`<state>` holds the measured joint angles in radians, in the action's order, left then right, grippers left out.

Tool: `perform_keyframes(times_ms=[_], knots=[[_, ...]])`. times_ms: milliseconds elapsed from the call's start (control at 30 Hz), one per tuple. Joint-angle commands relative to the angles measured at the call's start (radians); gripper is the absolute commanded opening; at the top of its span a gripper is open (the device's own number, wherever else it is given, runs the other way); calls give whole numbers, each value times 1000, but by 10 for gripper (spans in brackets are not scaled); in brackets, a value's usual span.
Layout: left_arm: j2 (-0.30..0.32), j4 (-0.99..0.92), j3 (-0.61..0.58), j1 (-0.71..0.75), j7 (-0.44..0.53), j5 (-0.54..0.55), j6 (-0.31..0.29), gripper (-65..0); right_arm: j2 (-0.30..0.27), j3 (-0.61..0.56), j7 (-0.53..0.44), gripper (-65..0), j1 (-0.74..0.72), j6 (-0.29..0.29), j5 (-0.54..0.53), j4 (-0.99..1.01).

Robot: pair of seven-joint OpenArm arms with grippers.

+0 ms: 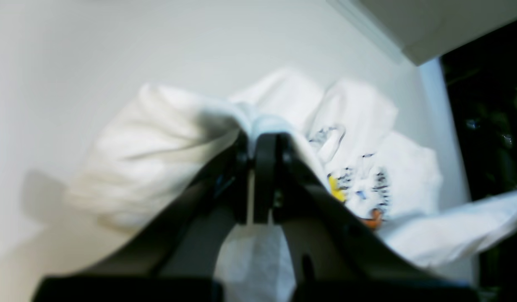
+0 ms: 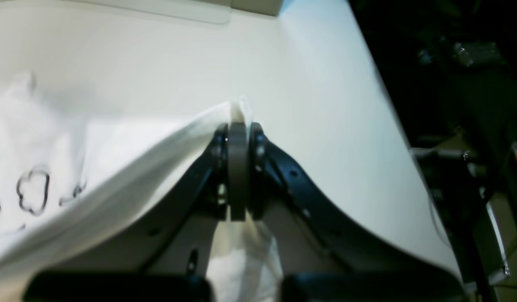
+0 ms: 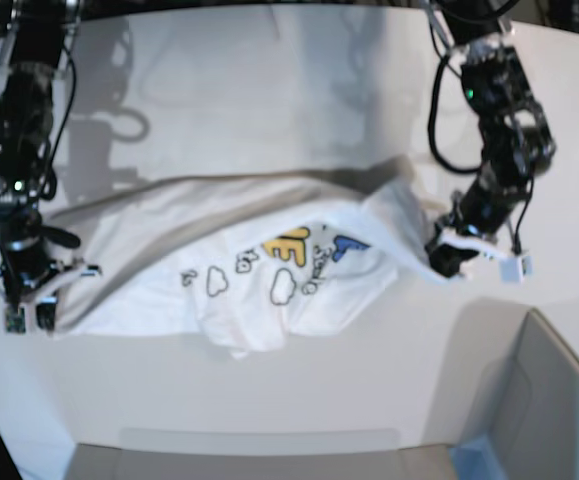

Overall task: Layout the t-shirt on the table in an organized manner, then fold the t-shirt properly
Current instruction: 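Lift the t-shirt high with both grippers and swing it flat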

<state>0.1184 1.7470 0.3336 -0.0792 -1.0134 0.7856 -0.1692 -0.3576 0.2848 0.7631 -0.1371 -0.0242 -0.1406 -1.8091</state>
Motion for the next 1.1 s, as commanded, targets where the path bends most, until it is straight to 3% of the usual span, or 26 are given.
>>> perform_keyframes(times_ms=[0,100,200,433,500,567,667,767,900,1067], knots=[[13,-68,2,-69,21,1,-5,-650,-16,-26,-23,-650,-69,7,2,36],[39,-313,2,-284,31,-78,-10,-650,-25,-120,-49,-650,-263,4,2,245],[57,-479,-47,-476,67,-153,-11,-650,-27,-192,-138,-650,-441,4,2,458],[163,-893,-242,-993,334,-246,-11,-650,-10,-391,-348,-650,-948,13,2,880],[178,-927,-259,-1134,348,-245,-11,-650,10,-402,-367,-650,-1060,23,2,909],[197,-887,-258,-1175,296,-240,-11,-650,12,-401,-348,-650,-1102,25,2,856],[249,-715,-256,-1120,187,-240,-8,-650,-1,-407,-285,-650,-1050,23,2,702],[271,-471,-167,-913,141,-239,-6,-650,-31,-399,-204,-650,-928,23,2,523],[271,-316,-132,-689,58,-239,-6,-650,-56,-399,-136,-650,-721,23,3,384],[220,-164,-121,-351,121,-240,-6,-650,-65,-382,-133,-650,-450,23,5,322]])
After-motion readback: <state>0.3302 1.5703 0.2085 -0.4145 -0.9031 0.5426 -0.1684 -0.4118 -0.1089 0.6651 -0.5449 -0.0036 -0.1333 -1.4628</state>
